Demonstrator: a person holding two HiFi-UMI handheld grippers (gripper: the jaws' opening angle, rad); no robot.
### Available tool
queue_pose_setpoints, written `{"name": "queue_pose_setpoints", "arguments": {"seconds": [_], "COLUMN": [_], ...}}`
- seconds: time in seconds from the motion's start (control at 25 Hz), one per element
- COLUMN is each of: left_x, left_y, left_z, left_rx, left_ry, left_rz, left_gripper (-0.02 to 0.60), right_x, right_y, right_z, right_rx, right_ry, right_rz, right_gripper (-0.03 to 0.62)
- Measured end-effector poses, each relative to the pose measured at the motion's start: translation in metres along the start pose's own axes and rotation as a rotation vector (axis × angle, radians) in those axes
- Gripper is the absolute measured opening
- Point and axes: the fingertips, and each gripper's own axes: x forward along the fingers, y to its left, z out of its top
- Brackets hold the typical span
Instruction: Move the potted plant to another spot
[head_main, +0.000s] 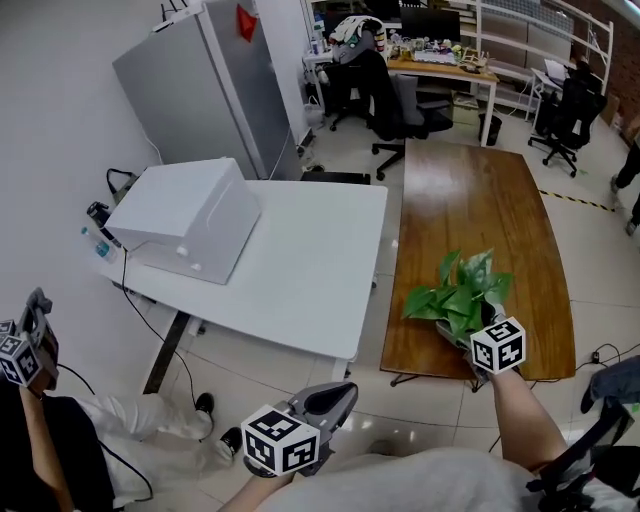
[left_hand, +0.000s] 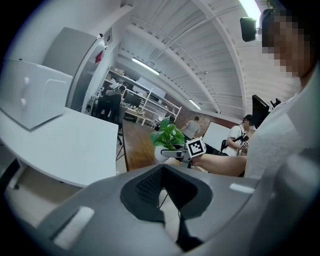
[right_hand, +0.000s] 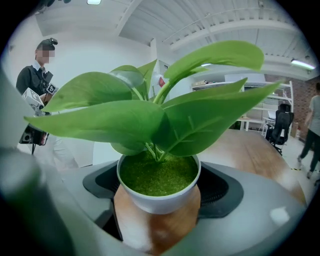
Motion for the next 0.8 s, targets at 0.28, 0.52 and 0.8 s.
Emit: {"name": "queue_pose_setpoints", "arguments": {"seconds": [0.28, 0.52, 0.8], "left_x": [-0.036, -0.069, -0.108], "left_y": [0.02, 0.036, 0.059], "left_z": [-0.002, -0.01, -0.026], "left_rx": [-0.04, -0.083, -0.132], "left_ry": [-0.039, -0.072, -0.11], "left_rz": [0.103, 0.203, 0.312], "left_gripper": [-0.003, -0.003, -0.003], "right_x": [0.049, 0.089, 0.139], "right_y": [0.049, 0.1, 0.167], "right_z": [0.023, 0.038, 0.042], "right_rx": [-0.053, -0.096, -0.15], "right_ry": [0.002, 0.006, 0.022], "right_rz": [0.123, 0.241, 0.37], "right_gripper": [0.462, 0.462, 0.462]}}
